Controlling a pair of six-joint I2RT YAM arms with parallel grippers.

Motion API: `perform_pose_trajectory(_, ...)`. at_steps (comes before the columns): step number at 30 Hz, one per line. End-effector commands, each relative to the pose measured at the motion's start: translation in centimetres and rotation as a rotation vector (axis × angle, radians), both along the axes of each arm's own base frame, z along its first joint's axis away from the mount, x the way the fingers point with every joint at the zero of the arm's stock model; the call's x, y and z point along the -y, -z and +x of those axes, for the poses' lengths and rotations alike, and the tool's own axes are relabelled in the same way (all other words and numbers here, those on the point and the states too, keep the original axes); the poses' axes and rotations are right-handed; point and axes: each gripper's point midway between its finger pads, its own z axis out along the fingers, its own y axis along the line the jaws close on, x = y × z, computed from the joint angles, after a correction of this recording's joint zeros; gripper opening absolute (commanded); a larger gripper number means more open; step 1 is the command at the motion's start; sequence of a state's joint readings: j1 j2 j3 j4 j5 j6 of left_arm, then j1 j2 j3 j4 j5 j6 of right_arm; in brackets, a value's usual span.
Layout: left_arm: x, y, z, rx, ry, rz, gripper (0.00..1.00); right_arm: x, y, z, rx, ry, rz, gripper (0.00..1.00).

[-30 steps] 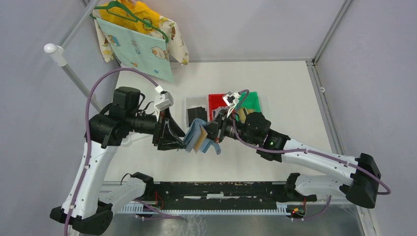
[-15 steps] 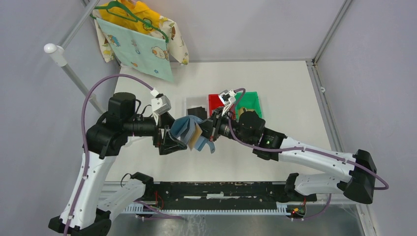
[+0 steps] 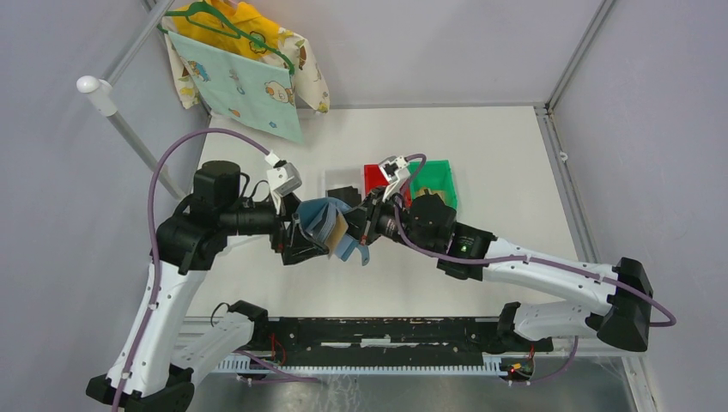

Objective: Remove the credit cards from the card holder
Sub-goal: Remove the credit card from the card holder.

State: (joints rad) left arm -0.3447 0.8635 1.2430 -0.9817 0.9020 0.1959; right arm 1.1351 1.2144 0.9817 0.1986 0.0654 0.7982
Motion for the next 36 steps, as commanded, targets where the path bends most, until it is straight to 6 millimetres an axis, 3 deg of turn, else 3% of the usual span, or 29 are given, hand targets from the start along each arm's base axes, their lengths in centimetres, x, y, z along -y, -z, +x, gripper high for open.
perform_pose_trajectory(1,0.0,-0.4,1.1,0.030,-0.040,-0.007,1.00,0.0,-4.8,0.2,0.045,0.022,0.120,0.00)
perform_pose_trajectory(5,-0.2,0.0,2.3,0.050,-0.101,0.008,0.98,0.2,-4.7,0.3,0.045,0.031,0.124,0.00)
perform_pose_trajectory(11,-1.1,0.6,4.4,0.077,-0.195,0.057,0.86,0.7,-4.7,0.0,0.050,0.030,0.138,0.00)
perform_pose_trajectory(16,-1.0,-0.8,3.6,0.118,-0.175,0.033,0.81,1.6,-4.8,-0.1,0.068,0.042,0.150,0.00)
perform_pose_trajectory(24,-1.2,-1.6,3.4,0.138,-0.172,0.032,0.73,1.2,-5.1,-1.1,0.086,-0.015,0.180,0.00)
perform_pose_trajectory(28,-1.2,-1.7,3.5,0.137,-0.175,0.034,0.62,1.2,-5.7,-1.9,0.109,-0.059,0.210,0.00)
perform_pose_trajectory(36,-0.9,-2.5,2.6,0.156,-0.130,0.016,0.55,2.3,-7.6,-3.9,0.194,-0.139,0.322,0.00)
